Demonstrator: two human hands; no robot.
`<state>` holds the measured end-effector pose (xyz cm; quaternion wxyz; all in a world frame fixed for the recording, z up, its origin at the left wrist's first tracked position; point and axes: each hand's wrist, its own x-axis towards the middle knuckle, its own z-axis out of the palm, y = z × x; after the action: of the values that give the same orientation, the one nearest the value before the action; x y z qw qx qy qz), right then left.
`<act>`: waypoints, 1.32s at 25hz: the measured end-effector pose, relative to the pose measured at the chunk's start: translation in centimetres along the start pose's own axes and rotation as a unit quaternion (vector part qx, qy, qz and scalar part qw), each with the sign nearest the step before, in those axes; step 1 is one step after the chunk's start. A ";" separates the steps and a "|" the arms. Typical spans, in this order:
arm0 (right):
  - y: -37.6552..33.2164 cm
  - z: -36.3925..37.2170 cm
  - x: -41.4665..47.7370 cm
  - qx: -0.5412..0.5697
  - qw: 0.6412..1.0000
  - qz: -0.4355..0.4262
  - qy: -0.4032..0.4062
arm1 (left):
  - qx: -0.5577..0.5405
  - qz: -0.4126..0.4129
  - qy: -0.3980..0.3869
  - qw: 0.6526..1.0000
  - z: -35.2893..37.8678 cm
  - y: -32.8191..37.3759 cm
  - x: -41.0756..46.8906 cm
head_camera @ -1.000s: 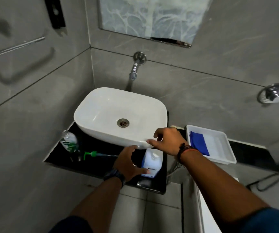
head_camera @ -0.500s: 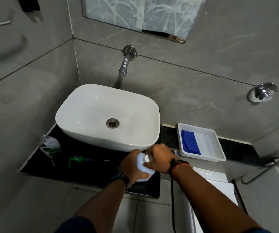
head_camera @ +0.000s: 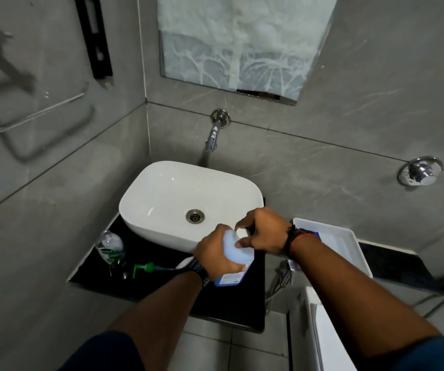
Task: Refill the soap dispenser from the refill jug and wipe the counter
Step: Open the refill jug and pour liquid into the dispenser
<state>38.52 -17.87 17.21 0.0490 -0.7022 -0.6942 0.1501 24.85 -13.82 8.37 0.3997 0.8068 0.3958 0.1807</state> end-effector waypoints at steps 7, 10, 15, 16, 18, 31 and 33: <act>-3.4 -5.7 0.1 -0.034 0.996 -0.067 0.044 | -0.033 0.027 0.024 0.999 -5.7 2.2 1.1; -4.4 -6.4 0.3 -0.033 0.995 -0.067 0.063 | -0.027 0.026 0.033 0.999 -6.6 2.8 1.3; -5.2 -7.0 0.5 -0.050 0.993 -0.062 0.093 | -0.032 0.035 0.033 0.998 -7.7 3.2 1.1; -5.2 -7.1 0.6 -0.055 0.993 -0.065 0.086 | -0.029 0.034 0.034 0.998 -7.7 3.1 1.0; -5.3 -7.0 0.5 -0.026 0.995 -0.068 0.074 | -0.026 0.028 0.036 0.999 -7.7 2.9 1.0; -4.9 -6.1 0.8 -0.018 0.996 -0.076 0.054 | -0.023 0.023 0.027 0.999 -7.4 2.1 1.4; -4.9 -6.1 1.1 0.005 0.995 -0.073 0.072 | -0.022 0.019 0.026 0.999 -7.4 2.0 1.5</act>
<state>35.51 -15.78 24.18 0.1132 -0.6588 -0.7372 0.0984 22.23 -9.65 14.48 0.4031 0.8005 0.3863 0.2177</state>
